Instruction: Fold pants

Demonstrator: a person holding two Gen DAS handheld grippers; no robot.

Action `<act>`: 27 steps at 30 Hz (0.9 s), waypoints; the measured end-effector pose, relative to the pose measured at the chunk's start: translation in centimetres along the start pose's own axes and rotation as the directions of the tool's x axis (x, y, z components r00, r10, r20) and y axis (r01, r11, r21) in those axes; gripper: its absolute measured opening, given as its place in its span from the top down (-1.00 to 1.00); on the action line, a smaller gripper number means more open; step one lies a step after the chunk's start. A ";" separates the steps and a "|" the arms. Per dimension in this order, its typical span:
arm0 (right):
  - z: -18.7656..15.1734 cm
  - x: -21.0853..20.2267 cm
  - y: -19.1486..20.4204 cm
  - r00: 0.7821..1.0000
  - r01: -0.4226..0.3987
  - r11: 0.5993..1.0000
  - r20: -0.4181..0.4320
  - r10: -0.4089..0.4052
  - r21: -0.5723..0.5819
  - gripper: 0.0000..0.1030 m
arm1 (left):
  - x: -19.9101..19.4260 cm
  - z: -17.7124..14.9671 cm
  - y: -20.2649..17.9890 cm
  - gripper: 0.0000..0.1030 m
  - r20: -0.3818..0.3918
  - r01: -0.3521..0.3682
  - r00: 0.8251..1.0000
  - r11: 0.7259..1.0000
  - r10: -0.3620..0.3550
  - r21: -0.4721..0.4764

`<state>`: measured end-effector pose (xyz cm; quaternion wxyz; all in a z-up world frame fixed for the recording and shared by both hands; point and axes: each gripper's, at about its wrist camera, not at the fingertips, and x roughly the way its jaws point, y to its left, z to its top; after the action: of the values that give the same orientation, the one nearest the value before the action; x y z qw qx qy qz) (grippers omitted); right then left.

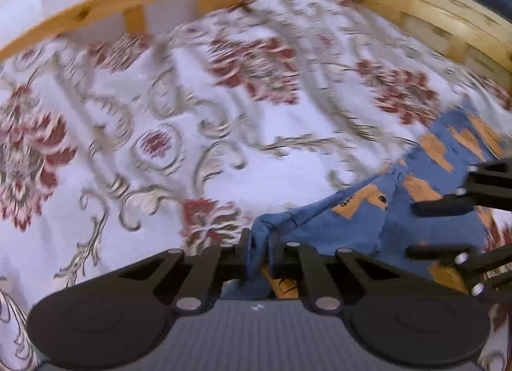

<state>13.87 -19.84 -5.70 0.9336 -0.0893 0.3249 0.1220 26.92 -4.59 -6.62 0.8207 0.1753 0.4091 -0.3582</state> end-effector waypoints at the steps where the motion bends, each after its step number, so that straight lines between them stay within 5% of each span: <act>1: 0.0 0.2 -0.5 1.000 0.007 1.000 -0.006 -0.007 0.024 0.29 | 0.4 0.0 0.6 0.80 -0.011 0.014 1.000 0.999 -0.015 -0.037; 6: -0.2 0.9 -1.3 0.999 -0.033 0.994 -0.037 0.037 0.109 0.24 | 2.2 -0.3 1.8 0.79 -0.023 0.038 0.999 0.996 -0.040 -0.084; 9: -0.2 0.5 0.9 0.992 -0.122 0.992 -0.019 0.123 0.045 0.21 | 2.5 0.0 2.0 0.79 -0.020 0.045 0.999 0.996 -0.046 -0.071; 15: -0.2 0.3 7.1 0.941 -0.337 0.933 -0.069 0.330 -0.126 0.18 | 3.2 0.0 3.7 0.79 -0.037 0.123 0.991 0.982 -0.130 -0.143; 27: -2.3 -2.4 10.5 0.970 -0.243 0.903 -0.107 0.219 -0.353 0.34 | 3.1 0.0 3.4 0.79 -0.041 0.119 0.991 0.986 -0.124 -0.114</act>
<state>7.72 -10.80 -6.94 0.8688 -0.2253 0.3349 0.2868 30.67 -3.63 -9.12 0.7957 0.1127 0.4580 -0.3801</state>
